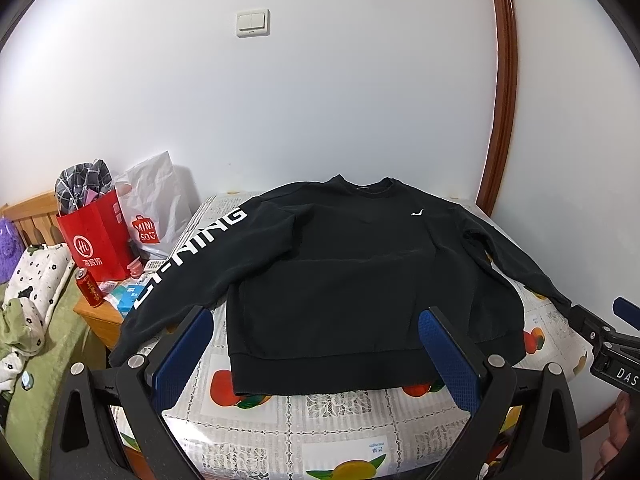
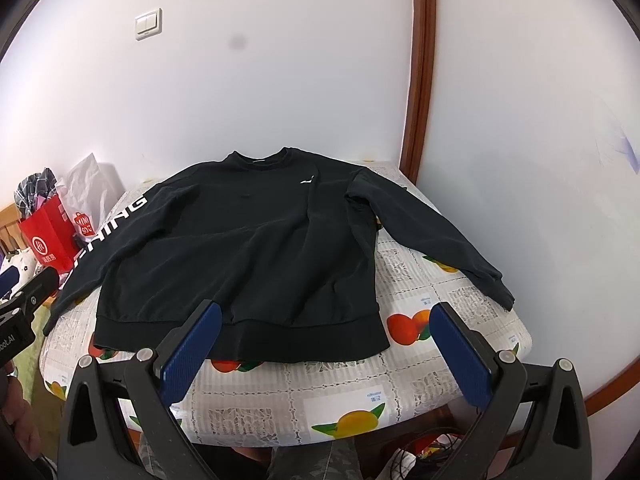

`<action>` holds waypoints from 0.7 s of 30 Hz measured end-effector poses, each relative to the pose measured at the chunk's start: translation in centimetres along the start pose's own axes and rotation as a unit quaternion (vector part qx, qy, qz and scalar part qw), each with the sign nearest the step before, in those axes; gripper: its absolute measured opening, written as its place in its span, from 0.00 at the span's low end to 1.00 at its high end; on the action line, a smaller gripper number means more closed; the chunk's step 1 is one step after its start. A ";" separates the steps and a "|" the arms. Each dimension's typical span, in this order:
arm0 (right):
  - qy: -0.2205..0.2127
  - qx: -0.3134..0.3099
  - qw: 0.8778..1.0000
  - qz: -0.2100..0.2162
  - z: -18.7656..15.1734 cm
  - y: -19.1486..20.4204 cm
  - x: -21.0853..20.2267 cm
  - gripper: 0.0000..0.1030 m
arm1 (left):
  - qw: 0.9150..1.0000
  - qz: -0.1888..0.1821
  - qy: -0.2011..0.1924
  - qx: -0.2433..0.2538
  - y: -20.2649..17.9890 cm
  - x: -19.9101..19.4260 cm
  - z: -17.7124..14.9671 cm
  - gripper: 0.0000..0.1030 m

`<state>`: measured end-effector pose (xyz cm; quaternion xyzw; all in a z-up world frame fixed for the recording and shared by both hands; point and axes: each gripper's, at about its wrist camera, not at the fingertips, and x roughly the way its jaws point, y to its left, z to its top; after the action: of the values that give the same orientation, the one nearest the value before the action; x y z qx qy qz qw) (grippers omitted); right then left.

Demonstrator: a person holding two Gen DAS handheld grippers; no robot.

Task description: Fold small clothes

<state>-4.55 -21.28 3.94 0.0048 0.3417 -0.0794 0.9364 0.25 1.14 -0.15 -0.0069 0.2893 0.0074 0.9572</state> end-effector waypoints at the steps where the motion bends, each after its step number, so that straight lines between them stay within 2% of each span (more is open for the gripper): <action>1: 0.000 -0.001 1.000 0.000 0.0 0.0 0.0 0.99 | 1.000 0.000 0.000 0.000 0.0 -0.1 0.0 1.00; 21: -0.005 0.004 1.000 -0.001 0.2 -0.2 -0.4 0.99 | 1.000 -0.003 0.003 -0.001 0.3 -0.2 0.2 1.00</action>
<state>-4.70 -21.46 4.36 0.0081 0.3368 -0.0820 0.9380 0.24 1.42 0.14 -0.0091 0.2919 0.0047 0.9564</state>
